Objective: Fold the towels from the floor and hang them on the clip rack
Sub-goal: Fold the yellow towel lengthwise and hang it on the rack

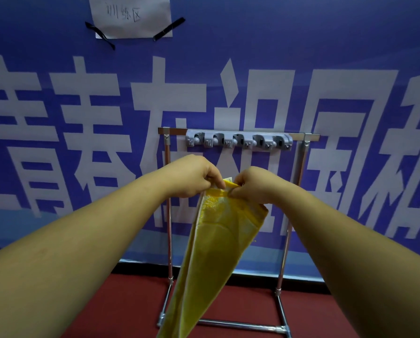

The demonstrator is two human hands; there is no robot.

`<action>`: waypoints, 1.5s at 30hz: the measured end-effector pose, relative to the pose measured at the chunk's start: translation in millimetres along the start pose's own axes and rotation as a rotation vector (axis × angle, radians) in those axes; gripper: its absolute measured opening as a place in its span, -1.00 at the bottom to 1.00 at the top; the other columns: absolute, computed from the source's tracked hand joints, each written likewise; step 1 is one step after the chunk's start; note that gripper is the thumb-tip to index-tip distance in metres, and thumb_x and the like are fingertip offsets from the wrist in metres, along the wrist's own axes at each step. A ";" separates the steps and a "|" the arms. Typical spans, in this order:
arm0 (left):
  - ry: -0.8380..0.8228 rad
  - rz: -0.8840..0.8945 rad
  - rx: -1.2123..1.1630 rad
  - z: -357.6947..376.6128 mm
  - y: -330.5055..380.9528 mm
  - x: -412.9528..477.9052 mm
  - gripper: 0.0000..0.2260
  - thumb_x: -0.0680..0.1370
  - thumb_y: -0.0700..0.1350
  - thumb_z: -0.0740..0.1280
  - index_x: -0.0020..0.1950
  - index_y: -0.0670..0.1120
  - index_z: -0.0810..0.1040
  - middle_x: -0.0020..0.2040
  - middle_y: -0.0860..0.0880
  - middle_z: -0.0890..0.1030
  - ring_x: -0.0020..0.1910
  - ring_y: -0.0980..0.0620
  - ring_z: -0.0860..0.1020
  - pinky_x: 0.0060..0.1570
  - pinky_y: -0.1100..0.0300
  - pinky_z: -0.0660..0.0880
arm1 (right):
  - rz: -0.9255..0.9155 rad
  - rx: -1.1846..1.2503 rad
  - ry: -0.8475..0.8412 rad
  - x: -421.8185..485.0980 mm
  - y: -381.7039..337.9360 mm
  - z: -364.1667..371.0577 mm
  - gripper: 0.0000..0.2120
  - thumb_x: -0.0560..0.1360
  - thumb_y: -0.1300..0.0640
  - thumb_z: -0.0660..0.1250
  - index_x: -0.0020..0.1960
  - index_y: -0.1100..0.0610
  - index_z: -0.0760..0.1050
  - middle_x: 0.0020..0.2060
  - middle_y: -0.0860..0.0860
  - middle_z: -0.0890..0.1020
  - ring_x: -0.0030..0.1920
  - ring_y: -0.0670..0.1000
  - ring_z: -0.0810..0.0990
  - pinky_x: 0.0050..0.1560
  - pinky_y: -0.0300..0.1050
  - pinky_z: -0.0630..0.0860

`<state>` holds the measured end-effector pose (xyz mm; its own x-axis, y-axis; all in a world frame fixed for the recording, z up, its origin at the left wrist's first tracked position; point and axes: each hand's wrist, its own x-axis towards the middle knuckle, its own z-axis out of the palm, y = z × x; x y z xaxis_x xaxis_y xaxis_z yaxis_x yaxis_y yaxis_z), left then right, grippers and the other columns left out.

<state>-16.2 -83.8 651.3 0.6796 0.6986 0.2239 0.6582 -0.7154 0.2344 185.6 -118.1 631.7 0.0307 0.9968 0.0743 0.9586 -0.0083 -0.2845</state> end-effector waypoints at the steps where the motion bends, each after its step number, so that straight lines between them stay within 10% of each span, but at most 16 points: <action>1: 0.003 0.000 0.004 -0.1 -1.2 -0.8 -0.70 0.69 -0.23 0.33 0.26 0.11 0.73 0.10 0.20 0.65 -0.10 0.29 0.56 -0.07 0.40 0.48 | -0.002 -0.026 0.004 -0.3 -2.7 -1.0 -0.86 0.59 -0.04 0.41 -0.03 0.01 0.67 -0.14 0.06 0.71 -0.15 0.05 0.68 -0.06 -0.01 0.68; 6: 0.045 -0.005 0.021 0.8 -3.1 -4.2 -0.70 0.67 -0.22 0.34 0.26 0.11 0.74 0.21 0.12 0.71 0.02 0.18 0.63 0.09 0.24 0.62 | 0.059 -0.041 -0.009 -1.7 -11.8 -5.8 -0.83 0.59 0.17 0.33 0.06 0.18 0.68 -0.21 0.13 0.70 -0.29 0.07 0.61 -0.25 -0.03 0.64; 11: 0.109 -0.014 -0.060 3.8 1.7 -4.6 -0.72 0.66 -0.18 0.37 0.24 0.14 0.73 0.15 0.15 0.71 0.00 0.19 0.65 0.03 0.26 0.63 | 0.252 0.560 0.042 -5.3 -10.7 -7.1 -0.79 0.60 0.34 0.20 0.08 0.36 0.60 -0.38 0.18 0.55 -0.43 0.10 0.51 -0.46 -0.13 0.52; 26: 0.239 -0.057 -0.386 22.1 14.0 6.4 -0.75 0.69 -0.10 0.37 0.32 0.14 0.69 0.05 0.07 0.73 0.01 0.07 0.70 0.07 0.03 0.70 | 0.415 1.507 0.013 -20.7 -18.3 -23.8 -0.80 0.70 0.28 0.19 0.13 0.36 0.55 -0.22 0.24 0.73 -0.32 0.08 0.74 -0.32 -0.11 0.73; 36: 0.213 -0.036 -0.524 12.3 20.6 2.7 -0.71 0.64 0.00 0.46 0.36 0.05 0.68 0.10 0.07 0.73 0.10 0.09 0.69 0.16 0.08 0.69 | 0.370 1.541 -0.020 -25.0 -14.7 -27.2 -0.76 0.66 0.29 0.21 0.25 0.37 0.52 0.01 0.28 0.75 0.02 0.19 0.78 -0.17 -0.03 0.75; 45: 0.224 -0.089 -0.549 5.3 11.1 1.8 -0.74 0.66 -0.19 0.42 0.33 0.02 0.68 0.12 0.02 0.73 0.11 0.04 0.71 0.17 0.00 0.70 | 0.235 1.050 0.020 -22.2 1.0 -27.0 -0.83 0.58 0.21 0.45 0.13 0.27 0.63 -0.19 0.13 0.63 -0.27 0.04 0.60 -0.29 -0.12 0.56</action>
<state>-6.0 -90.5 649.4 0.5050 0.7840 0.3611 0.4052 -0.5847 0.7028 193.5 -142.4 655.6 0.1958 0.9777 -0.0763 0.2058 -0.1171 -0.9716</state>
